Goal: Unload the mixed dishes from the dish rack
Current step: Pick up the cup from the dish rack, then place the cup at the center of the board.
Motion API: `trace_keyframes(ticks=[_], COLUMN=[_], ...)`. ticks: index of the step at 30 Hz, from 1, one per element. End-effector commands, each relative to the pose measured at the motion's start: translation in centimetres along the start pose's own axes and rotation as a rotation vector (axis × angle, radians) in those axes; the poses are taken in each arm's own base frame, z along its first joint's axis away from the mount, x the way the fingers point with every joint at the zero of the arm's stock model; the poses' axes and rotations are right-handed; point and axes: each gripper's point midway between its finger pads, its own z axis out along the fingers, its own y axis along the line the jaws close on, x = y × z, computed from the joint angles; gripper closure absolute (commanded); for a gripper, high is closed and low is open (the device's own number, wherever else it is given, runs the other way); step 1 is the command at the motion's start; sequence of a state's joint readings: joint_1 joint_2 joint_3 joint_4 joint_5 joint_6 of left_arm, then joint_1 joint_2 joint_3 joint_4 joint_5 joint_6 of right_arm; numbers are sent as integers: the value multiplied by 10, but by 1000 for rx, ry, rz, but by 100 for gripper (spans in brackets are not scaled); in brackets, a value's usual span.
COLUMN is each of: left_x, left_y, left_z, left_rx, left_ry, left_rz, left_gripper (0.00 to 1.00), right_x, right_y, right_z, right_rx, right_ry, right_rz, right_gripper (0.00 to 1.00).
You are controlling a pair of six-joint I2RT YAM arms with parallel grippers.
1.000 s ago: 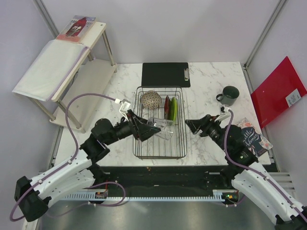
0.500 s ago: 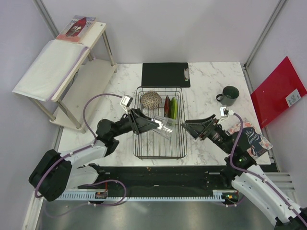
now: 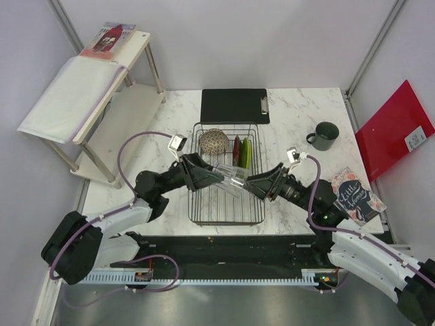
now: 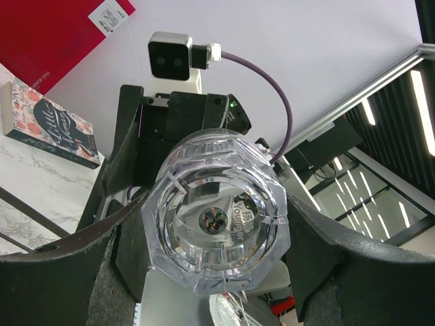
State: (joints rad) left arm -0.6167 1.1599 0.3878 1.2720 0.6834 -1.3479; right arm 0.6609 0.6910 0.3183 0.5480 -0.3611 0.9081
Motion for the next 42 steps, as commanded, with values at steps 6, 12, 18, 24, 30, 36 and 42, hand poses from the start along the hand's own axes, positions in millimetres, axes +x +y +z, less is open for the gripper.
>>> trace_keyframes(ticks=[6, 12, 18, 24, 30, 36, 42], left_x=[-1, 6, -4, -53, -57, -39, -30], left_y=[-17, -14, 8, 45, 75, 96, 97], left_z=[6, 4, -1, -42, -74, -82, -88], left_rx=[82, 47, -215, -676, -897, -957, -980], left_ry=[24, 53, 72, -150, -202, -147, -110], left_rz=[37, 73, 197, 293, 257, 174, 164], left_gripper=[98, 98, 41, 1, 1, 1, 1], right_x=[-1, -10, -41, -120, -195, -245, -294], right_y=[40, 27, 6, -42, -108, -187, -213], right_z=[31, 43, 26, -32, -61, -37, -55], right_rx=[-89, -12, 198, 764, 1150, 1354, 1567], right_ry=[7, -23, -133, -332, -324, -259, -258], right_rz=[-103, -127, -184, -324, -287, -33, 23], right_gripper=[36, 67, 93, 100, 100, 100, 100])
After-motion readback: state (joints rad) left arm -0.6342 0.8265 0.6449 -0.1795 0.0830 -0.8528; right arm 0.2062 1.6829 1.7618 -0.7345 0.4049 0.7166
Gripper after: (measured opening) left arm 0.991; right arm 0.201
